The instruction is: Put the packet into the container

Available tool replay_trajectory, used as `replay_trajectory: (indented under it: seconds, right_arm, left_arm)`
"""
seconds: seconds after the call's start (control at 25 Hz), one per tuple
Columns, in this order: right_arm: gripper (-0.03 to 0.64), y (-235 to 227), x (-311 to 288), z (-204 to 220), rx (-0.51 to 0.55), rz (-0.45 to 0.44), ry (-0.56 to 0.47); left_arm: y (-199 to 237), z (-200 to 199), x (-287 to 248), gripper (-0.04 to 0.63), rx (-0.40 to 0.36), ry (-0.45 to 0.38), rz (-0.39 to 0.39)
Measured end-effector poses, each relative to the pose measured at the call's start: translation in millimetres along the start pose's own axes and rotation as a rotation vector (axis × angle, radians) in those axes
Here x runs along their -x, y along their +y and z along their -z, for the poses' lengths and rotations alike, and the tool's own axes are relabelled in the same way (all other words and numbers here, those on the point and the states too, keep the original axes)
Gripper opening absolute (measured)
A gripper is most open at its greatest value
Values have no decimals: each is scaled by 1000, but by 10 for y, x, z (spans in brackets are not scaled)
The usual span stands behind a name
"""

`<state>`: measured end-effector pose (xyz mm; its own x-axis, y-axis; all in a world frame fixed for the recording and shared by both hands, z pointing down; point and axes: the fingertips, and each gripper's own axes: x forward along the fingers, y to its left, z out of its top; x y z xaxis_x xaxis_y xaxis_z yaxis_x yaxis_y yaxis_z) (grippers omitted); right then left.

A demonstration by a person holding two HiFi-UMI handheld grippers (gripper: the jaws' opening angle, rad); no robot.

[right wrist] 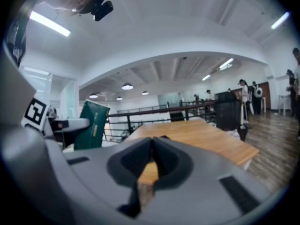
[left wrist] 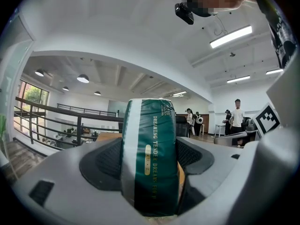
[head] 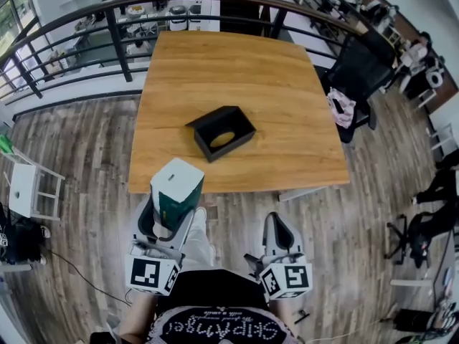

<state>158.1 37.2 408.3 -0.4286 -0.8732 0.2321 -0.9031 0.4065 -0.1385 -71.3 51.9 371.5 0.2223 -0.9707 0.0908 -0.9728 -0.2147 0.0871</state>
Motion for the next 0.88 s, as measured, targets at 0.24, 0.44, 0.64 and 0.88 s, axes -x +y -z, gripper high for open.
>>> replay_trajectory:
  seconds: [0.24,0.44,0.64,0.88]
  right_arm:
    - [34,-170,-465,-216,-1,27,-7]
    - [34,-268,-946,-479,1,57,-25]
    - [34,-294,-1358,-625,-4,84,-43]
    - [34,-310,-1664,-629,-5,104,-32]
  left_arm:
    - [167,-101,-551,367,3,3,30]
    - [406,-261,-1064,367,-7,0,62]
    - [662,-312,-1483,367,-15,8,93]
    - [861,-273,-1788,367,-15,22,108]
